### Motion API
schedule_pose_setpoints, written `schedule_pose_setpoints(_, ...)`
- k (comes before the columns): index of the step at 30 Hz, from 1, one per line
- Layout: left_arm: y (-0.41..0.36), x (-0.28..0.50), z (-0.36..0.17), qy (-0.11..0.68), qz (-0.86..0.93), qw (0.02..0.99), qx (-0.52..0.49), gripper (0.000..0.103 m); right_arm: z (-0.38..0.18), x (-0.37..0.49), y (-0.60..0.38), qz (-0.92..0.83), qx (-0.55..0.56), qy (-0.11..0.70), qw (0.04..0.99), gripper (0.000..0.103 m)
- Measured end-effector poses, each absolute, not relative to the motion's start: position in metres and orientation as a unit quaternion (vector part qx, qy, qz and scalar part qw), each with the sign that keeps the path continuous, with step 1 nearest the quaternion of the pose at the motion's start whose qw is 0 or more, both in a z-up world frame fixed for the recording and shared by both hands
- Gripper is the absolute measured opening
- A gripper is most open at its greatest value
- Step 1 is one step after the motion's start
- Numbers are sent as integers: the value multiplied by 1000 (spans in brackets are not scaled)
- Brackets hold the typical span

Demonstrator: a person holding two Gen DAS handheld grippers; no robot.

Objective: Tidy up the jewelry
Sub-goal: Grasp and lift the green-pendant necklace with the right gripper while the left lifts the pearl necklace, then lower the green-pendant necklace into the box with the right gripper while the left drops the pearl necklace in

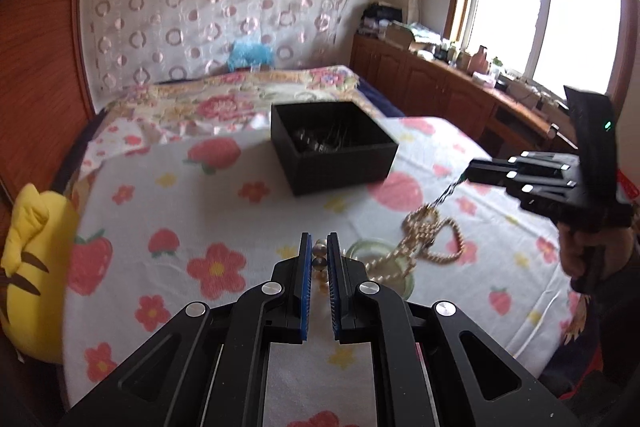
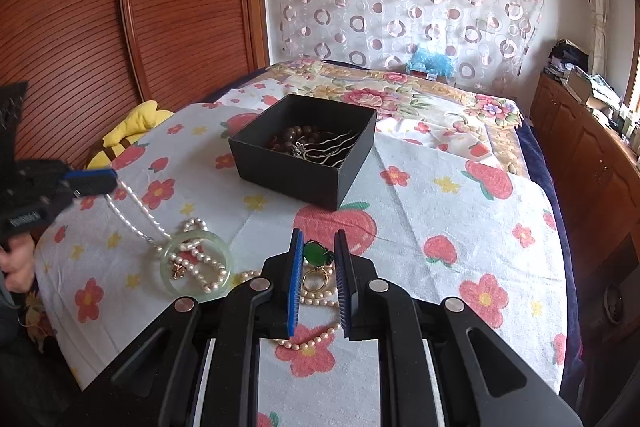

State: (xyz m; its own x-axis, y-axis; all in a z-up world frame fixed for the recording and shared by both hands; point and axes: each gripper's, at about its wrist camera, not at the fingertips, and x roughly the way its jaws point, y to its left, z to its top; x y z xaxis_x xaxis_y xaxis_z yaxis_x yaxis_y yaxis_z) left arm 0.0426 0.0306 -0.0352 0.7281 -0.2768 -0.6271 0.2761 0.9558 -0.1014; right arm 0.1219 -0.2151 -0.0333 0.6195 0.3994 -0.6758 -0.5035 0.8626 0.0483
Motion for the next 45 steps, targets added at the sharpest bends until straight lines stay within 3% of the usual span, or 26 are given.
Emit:
schedule_pose_setpoints(25,16,46,77,220,-164,961,26,7,-13,125,-201,265,-82,332,902,17)
schedule_pose_setpoints(45,2,106,105,202,-150,967,37,7,15,172,-176,286,-111,311,899,17)
